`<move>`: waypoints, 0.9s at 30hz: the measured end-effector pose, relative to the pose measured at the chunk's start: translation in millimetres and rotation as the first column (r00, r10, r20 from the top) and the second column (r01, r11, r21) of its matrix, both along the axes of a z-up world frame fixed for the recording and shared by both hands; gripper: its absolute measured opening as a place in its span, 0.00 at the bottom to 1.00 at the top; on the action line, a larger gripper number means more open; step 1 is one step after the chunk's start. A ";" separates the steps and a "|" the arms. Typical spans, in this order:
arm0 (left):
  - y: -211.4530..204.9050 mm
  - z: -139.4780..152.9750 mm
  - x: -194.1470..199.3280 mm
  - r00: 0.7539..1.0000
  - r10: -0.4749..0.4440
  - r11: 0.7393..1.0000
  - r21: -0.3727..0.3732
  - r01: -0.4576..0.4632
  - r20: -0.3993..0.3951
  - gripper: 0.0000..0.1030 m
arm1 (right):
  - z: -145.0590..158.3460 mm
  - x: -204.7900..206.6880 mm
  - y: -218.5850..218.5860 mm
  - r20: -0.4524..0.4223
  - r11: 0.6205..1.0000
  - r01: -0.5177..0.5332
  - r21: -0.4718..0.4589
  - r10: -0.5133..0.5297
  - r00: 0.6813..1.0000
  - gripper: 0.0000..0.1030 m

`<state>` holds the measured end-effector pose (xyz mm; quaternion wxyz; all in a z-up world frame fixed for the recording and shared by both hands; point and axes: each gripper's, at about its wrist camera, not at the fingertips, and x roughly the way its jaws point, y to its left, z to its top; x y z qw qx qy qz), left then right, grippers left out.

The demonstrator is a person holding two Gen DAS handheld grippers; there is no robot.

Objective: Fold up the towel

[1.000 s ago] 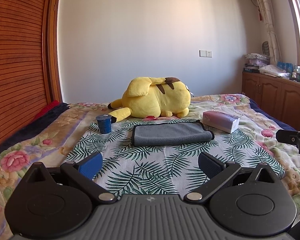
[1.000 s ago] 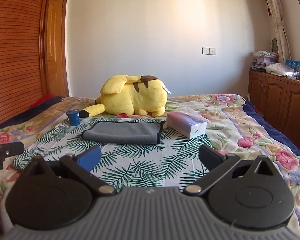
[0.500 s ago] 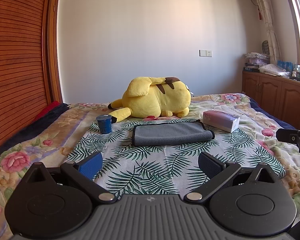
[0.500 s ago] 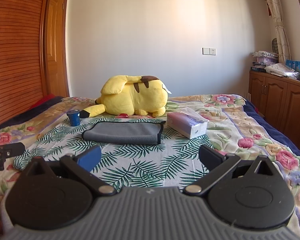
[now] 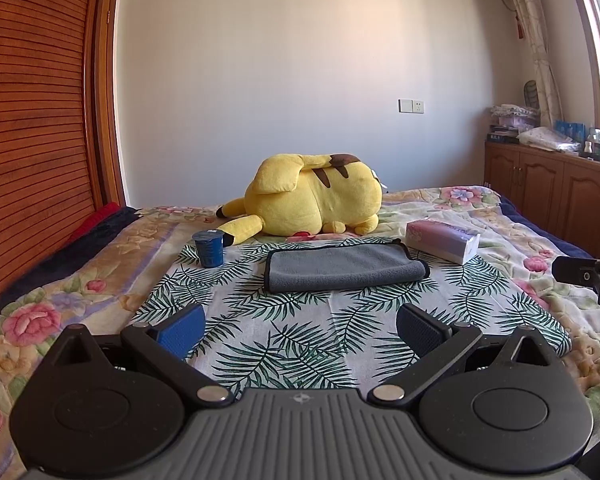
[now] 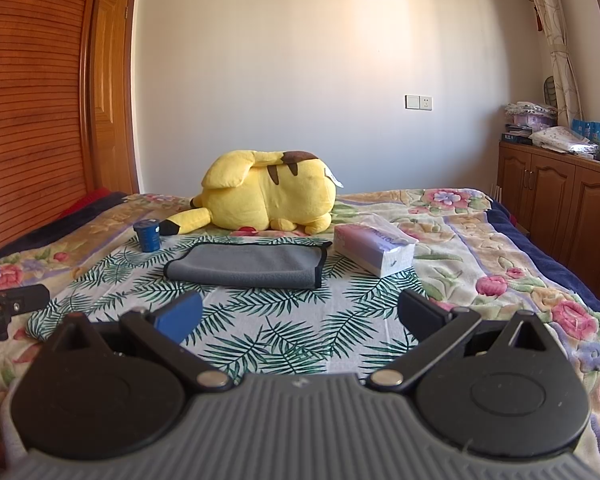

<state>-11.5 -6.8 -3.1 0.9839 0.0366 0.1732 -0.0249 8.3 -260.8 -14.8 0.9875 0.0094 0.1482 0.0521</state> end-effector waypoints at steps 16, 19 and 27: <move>0.2 -0.9 1.1 1.000 0.001 1.000 0.007 -0.001 -0.005 0.84 | 0.2 -0.2 0.9 0.001 1.000 0.000 -0.001 0.000 1.000 1.00; 0.1 -0.9 1.2 1.000 0.002 1.000 0.006 -0.002 -0.005 0.84 | 0.3 -0.3 0.9 0.001 1.000 0.000 -0.001 0.000 1.000 1.00; -0.1 -1.0 1.0 1.000 0.002 1.000 0.008 -0.002 -0.005 0.84 | 0.4 -0.4 0.6 0.002 1.000 0.000 -0.001 0.000 1.000 1.00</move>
